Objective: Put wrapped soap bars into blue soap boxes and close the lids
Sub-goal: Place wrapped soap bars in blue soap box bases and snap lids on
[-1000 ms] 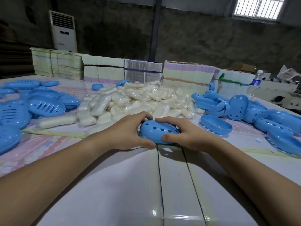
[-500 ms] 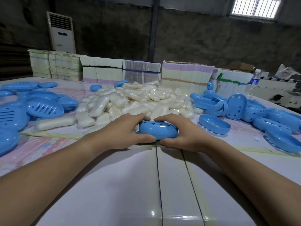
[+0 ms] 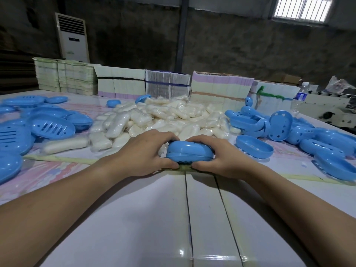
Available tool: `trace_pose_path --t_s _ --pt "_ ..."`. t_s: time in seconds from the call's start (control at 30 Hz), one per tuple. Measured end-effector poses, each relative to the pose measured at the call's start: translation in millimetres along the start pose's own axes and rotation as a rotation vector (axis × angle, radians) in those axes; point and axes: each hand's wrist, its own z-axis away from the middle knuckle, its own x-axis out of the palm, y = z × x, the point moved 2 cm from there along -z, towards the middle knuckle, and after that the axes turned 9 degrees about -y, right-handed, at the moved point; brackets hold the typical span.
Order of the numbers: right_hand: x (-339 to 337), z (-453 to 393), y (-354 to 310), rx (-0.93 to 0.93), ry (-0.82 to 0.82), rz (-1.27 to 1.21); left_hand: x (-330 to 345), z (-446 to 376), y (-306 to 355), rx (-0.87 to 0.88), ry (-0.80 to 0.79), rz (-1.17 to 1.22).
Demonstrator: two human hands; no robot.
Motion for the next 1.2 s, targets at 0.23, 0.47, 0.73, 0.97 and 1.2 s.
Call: trace_pose_path --t_s 0.23,0.47,0.73,0.97,1.2 --pt "-1.2 2.7 -1.5 -0.052 0.021 0.019 -2.5 0.1 -1.4 0.024 -0.016 0.102" --pt "0.3 -0.8 -1.8 -0.044 0.011 -0.138 -1.2 2.5 -3.0 0.003 -0.123 0.294" --pt "4.3 -0.6 -2.1 -0.036 -0.074 -0.186 -0.9 3.0 3.5 0.053 -0.033 0.277" --pt "3.7 -1.0 -1.4 -0.018 -0.048 -0.242 -1.1 2.6 0.6 -0.06 -0.002 0.252" --pt "5.7 -6.1 3.5 0.068 0.041 -0.248 -3.3 2.8 6.3 -0.183 0.176 0.16"
